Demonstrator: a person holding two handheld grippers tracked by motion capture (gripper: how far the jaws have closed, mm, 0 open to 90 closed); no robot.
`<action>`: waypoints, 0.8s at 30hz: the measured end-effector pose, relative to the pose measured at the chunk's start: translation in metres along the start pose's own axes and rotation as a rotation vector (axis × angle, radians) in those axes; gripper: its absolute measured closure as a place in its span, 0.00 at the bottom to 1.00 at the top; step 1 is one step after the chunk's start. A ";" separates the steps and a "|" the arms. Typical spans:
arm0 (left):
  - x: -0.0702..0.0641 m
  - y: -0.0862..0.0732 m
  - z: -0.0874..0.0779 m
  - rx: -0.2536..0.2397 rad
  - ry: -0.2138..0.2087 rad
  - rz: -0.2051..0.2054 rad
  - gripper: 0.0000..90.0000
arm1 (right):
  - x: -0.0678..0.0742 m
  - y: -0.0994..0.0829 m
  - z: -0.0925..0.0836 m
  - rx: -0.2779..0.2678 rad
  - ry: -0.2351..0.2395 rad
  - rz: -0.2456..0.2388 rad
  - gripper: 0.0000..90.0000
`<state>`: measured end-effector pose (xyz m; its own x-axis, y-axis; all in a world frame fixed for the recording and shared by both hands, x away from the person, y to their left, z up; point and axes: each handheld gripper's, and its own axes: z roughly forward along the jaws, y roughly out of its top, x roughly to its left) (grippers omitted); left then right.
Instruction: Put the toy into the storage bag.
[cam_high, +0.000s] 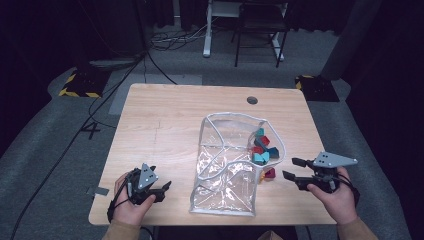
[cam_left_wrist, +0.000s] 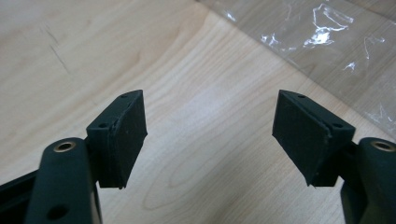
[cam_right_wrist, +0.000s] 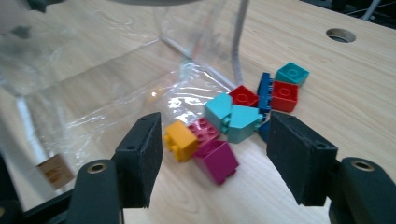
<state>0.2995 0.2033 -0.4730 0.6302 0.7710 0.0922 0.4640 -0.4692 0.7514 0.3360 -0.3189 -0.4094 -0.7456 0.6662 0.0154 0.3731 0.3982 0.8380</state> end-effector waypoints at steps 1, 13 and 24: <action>0.002 -0.003 0.003 0.000 -0.001 -0.014 0.29 | -0.004 0.001 0.002 0.002 -0.003 0.003 0.40; 0.014 -0.027 0.018 0.056 0.036 -0.064 0.24 | -0.038 0.011 0.035 0.063 -0.040 0.020 0.38; 0.020 -0.028 0.019 0.095 0.017 -0.150 0.19 | -0.068 0.017 0.062 0.046 -0.058 0.078 0.37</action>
<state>0.3110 0.2235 -0.5045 0.5395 0.8420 -0.0046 0.6090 -0.3865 0.6926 0.4273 -0.3181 -0.4296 -0.6810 0.7308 0.0467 0.4546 0.3719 0.8093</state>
